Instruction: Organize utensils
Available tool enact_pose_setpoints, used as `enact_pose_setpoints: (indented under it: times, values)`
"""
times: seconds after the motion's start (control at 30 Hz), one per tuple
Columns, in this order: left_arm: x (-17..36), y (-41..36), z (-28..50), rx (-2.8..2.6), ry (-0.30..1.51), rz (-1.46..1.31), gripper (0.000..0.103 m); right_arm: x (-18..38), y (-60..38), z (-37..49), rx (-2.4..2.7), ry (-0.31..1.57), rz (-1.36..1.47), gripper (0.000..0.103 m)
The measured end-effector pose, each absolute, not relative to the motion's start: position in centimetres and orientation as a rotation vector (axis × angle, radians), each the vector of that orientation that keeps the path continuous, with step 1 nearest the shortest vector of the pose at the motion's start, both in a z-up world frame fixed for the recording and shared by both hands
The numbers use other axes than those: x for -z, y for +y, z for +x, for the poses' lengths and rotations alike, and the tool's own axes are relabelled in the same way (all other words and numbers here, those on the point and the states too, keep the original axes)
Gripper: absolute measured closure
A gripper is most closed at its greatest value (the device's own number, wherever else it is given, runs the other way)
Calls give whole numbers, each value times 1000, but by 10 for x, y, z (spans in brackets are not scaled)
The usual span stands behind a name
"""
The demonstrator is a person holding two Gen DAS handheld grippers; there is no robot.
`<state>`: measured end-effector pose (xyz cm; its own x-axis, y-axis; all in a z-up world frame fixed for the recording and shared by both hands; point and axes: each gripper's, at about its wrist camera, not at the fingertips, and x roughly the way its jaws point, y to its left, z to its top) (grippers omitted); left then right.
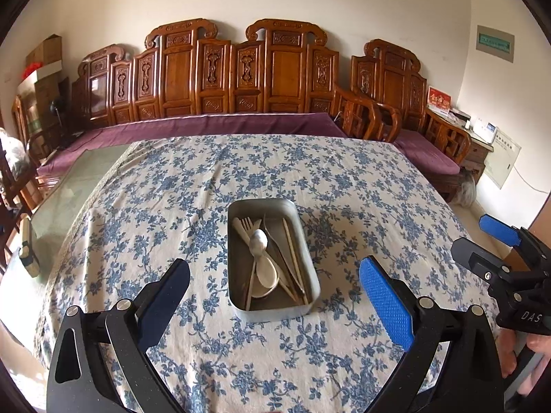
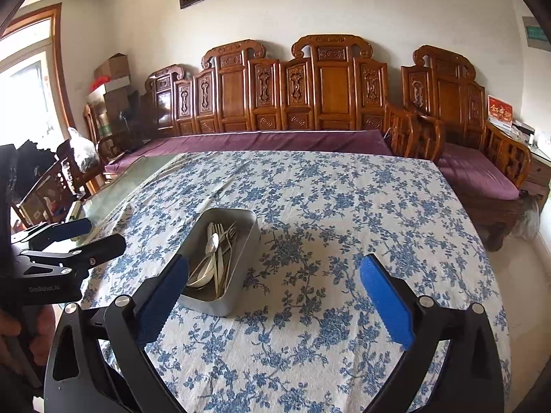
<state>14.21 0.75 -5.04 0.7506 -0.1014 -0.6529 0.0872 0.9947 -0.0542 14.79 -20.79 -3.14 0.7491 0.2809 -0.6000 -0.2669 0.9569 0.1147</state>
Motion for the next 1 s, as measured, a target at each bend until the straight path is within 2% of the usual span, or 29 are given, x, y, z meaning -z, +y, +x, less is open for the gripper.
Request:
enact_pose_setpoints:
  times: [0.3,0.77,1.0]
  values:
    - [30,-7,116,105,689,-12,8,16,-228,120,-233,627,45,3]
    - [-42,-11,75,91,514,-42,8,-55,-235,72,-236,439,34,3]
    - [-53,-10,60,85,476,-48,8,-76,-235,55,-250,388,28,3]
